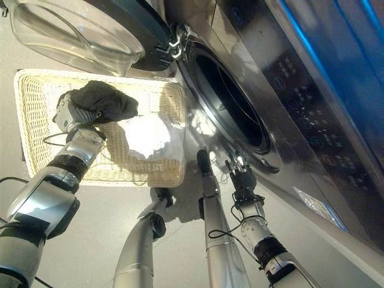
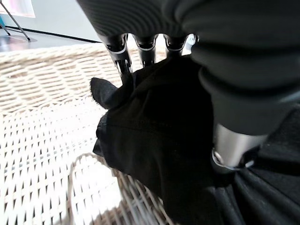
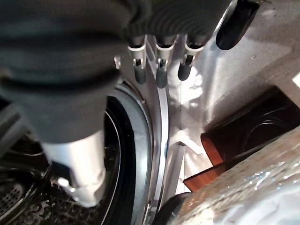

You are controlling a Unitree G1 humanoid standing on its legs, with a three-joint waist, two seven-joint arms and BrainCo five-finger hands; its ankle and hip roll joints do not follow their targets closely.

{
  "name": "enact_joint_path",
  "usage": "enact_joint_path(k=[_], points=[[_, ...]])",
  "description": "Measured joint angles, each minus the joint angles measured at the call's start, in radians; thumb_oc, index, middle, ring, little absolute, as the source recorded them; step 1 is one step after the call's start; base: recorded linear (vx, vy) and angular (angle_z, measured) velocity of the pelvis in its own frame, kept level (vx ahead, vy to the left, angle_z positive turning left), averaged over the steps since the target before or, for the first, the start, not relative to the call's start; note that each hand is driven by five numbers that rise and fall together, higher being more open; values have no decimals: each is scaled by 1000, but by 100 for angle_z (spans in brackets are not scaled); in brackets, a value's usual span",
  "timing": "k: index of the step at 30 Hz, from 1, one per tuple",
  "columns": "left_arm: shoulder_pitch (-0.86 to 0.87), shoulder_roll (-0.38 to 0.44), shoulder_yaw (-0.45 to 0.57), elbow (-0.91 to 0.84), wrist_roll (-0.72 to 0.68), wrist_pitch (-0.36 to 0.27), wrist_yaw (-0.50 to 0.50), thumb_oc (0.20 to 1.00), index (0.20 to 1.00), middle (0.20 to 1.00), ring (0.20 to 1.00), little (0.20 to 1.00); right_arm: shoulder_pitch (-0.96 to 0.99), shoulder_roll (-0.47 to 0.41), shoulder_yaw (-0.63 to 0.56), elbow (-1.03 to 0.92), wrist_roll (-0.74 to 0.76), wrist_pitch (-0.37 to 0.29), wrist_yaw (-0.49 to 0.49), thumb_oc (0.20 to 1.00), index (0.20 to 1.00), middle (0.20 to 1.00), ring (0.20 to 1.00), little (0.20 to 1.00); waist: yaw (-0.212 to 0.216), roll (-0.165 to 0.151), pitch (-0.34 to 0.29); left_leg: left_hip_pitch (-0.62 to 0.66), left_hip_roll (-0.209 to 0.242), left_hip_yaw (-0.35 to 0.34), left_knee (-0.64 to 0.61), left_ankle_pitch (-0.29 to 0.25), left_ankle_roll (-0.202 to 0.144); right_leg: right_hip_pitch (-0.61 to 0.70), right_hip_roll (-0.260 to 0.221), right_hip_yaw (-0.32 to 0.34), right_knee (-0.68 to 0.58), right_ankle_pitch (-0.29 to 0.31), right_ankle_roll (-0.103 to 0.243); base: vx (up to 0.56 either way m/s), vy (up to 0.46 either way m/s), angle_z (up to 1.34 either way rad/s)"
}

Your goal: Put the clothes into the washing machine.

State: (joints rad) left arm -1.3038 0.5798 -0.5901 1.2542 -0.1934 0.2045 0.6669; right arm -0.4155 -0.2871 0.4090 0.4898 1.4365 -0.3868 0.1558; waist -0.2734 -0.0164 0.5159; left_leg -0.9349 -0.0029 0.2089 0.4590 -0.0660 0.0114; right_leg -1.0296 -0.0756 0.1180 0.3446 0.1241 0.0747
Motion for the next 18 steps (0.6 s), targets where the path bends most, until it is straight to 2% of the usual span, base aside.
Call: enact_joint_path(k=[3,7,9,12,14,18], points=[[11,36,9,-4,-28,-58,-6,200,200,200,200,200,10,1,35,12,-109,31,-11,1000,1000,1000,1000,1000,-8,-11,3,3,-2,2,5,1,6,8,0,8,-2,8,5,0,0,0],[26,37,5,-15,-17,-66,-20,200,200,200,200,200,0,-3,41,13,-248,44,-17,1000,1000,1000,1000,1000,-2,-12,2,14,-2,-2,4,1,6,20,-1,5,-3,8,5,-34,-10,1],[72,39,18,-59,-17,-68,-19,200,200,200,200,200,-15,-35,95,11,-368,45,-45,1000,1000,1000,1000,1000,7,-13,2,36,0,-12,-5,2,5,43,1,-2,-6,6,2,-124,-66,3],[98,36,24,-72,-16,-86,-17,200,200,200,200,200,-16,-54,111,6,-410,46,-50,1000,1000,1000,1000,1000,17,-14,-1,54,-5,-22,-36,19,1,57,-4,-19,-9,9,-10,-86,-62,17],[139,45,32,-129,-16,-116,-14,200,200,200,200,200,-17,-58,113,5,-424,52,-53,1000,1000,1000,1000,1000,34,-14,-1,66,-10,-50,-75,47,-13,68,-7,-43,-25,5,-15,-89,-82,25],[241,29,96,-220,-17,-161,6,200,200,200,200,200,-19,-52,120,-10,-493,65,-74,1000,1000,1000,1000,1000,85,-12,0,124,-7,-101,-148,96,-36,119,-4,-88,-39,3,-45,-85,-97,24]])
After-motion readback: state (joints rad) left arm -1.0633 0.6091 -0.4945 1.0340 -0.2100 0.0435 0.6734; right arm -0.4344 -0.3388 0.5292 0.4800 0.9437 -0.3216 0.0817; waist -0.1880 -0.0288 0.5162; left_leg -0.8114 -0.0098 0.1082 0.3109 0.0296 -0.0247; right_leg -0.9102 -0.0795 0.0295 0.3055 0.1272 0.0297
